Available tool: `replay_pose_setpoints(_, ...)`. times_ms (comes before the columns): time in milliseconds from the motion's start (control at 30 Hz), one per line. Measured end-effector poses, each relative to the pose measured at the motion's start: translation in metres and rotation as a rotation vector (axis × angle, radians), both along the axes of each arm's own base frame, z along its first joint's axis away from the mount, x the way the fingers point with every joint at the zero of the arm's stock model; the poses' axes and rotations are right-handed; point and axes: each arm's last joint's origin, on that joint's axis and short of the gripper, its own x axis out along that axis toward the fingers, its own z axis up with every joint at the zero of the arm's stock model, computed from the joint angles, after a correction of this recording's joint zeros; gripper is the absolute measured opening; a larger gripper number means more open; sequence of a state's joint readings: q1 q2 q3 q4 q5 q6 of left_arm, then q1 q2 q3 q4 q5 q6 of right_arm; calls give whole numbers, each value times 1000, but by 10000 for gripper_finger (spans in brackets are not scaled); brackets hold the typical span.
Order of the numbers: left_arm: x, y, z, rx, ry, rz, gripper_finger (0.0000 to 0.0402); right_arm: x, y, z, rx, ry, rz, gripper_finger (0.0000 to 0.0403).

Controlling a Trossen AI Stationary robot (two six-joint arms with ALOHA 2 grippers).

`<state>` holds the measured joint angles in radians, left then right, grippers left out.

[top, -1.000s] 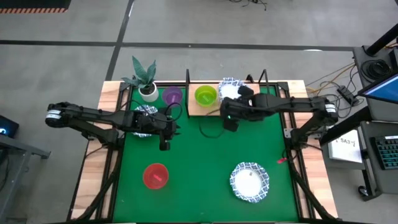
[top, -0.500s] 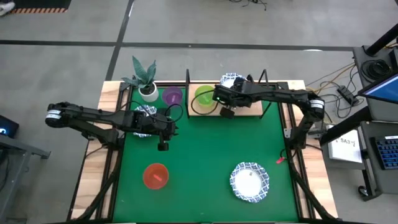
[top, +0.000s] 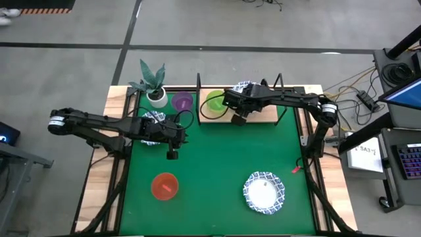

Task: Place and stack bowls onto a shelf
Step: Stack the left white bowl into the white bowl on the shelf

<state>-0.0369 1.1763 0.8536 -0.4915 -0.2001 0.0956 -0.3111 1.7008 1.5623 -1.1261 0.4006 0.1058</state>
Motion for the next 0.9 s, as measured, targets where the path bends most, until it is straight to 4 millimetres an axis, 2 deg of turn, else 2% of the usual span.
replay_pose_setpoints(167, 0, 0, 0, -5, 4, 5, 102, -7, 14, 14, 57, -74, 19, 134)
replay_pose_setpoints(367, -3, 0, -3, -23, 38, 27, 102, -18, 45, 23, 59, -168, 78, 130)
replay_pose_setpoints(700, -6, 0, -8, -81, 57, 95, 102, -43, 106, 16, 33, -455, 283, 128)
replay_pose_setpoints(900, -20, 1, -17, -208, 178, 319, 102, -64, 128, 8, 21, -640, 383, 130)
